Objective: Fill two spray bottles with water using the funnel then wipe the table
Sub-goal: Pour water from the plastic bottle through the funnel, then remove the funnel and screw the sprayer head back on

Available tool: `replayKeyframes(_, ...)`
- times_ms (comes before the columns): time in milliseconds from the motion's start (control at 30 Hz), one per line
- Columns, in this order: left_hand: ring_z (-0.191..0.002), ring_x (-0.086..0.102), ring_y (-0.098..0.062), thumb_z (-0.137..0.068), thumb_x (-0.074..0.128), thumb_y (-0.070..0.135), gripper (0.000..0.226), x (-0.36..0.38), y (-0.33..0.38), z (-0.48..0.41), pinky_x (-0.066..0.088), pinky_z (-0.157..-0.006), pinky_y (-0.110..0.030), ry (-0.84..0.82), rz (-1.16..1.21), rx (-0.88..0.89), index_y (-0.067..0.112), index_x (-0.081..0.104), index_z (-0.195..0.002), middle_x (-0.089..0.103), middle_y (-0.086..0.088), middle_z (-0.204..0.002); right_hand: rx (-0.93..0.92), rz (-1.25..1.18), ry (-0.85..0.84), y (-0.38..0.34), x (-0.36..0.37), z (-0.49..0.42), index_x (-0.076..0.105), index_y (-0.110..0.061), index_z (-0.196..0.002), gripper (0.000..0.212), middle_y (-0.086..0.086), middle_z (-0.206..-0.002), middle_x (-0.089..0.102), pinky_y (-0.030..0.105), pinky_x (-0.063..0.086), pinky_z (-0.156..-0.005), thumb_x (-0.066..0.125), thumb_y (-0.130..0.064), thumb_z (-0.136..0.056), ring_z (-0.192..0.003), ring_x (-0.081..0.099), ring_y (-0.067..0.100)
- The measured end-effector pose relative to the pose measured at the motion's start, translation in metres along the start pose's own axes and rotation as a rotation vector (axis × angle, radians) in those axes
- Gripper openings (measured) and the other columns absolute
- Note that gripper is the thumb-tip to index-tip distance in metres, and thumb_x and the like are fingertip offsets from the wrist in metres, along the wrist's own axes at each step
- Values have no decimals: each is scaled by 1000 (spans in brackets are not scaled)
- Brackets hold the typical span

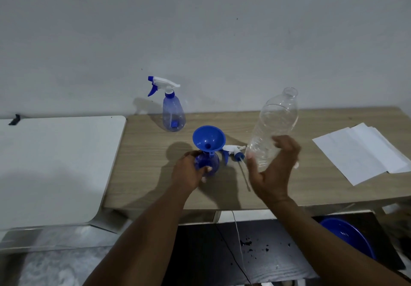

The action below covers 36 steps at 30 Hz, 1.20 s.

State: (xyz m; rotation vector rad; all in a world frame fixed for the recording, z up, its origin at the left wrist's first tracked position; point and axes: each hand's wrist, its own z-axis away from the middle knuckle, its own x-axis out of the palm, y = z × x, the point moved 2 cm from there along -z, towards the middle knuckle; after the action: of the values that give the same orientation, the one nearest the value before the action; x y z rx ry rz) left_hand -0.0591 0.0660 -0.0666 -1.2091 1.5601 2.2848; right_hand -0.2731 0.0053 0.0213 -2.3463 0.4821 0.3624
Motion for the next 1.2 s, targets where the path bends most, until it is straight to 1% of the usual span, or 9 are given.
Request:
replayKeyframes(100,-102,66,-23,-80,78,20,38,-1,-2,1,52,-81,-27,-112,84,-11,27,66,-115,68,9,-107,-136,-65,-361,-40,28,-13,50,-15,-124,58,5,-126,47,26,41,-97,76,-40,-79,-117,47,23)
replayKeyframes(233,-93,67,-12,-71,84,24,33,-1,-13,5,57,-86,-38,-32,141,-33,32,63,-94,69,10,-96,-111,284,-898,-55,74,-47,31,-31,-148,93,3,-150,35,49,42,-103,67,-72,-73,-132,40,28)
replayKeyframes(367,-103,64,-22,-71,87,32,56,-2,-8,11,52,-92,-45,-41,152,-31,28,59,-120,65,3,-115,-66,386,-1228,-57,97,-67,31,-29,-150,90,5,-136,48,42,49,-95,72,-56,-75,-117,55,29)
replayKeyframes(567,-104,65,-25,-75,81,31,57,-17,-10,15,52,-92,-43,-27,21,2,25,59,-128,66,-2,-121,193,82,-1132,-46,84,-74,42,-31,-140,72,3,-123,49,28,50,-77,76,-35,-77,-99,59,24)
replayKeyframes(667,-96,65,-24,-69,82,36,54,-25,-23,19,53,-87,-46,-12,45,39,24,64,-118,67,0,-110,512,-238,-923,-17,74,-50,53,-25,-116,51,4,-110,62,32,54,-68,81,-24,-73,-91,66,23)
replayKeyframes(767,-94,66,-22,-70,85,34,51,-36,-32,22,52,-85,-39,40,45,41,24,65,-116,66,0,-109,678,-312,-697,5,72,-9,53,-17,-111,53,1,-103,60,26,47,-72,87,-29,-73,-88,60,14)
replayKeyframes(933,-98,60,-15,-79,81,35,54,-55,-41,27,37,-80,-24,59,-12,58,21,61,-127,63,3,-115,500,41,-702,10,89,50,44,-26,-118,68,-4,-114,57,32,43,-91,77,-63,-71,-104,56,17)
replayKeyframes(1033,-102,60,-14,-79,80,37,57,-61,-46,29,37,-82,-24,50,-2,43,21,59,-130,62,3,-119,292,335,-737,20,97,71,47,-25,-125,72,2,-135,54,46,31,-111,66,-70,-73,-135,44,25)
replayKeyframes(1200,-104,62,-19,-79,81,35,56,-61,-49,31,39,-83,-25,57,4,37,19,60,-128,64,0,-119,208,555,-835,30,94,74,49,-25,-135,85,4,-152,40,53,22,-113,61,-79,-70,-149,23,26)
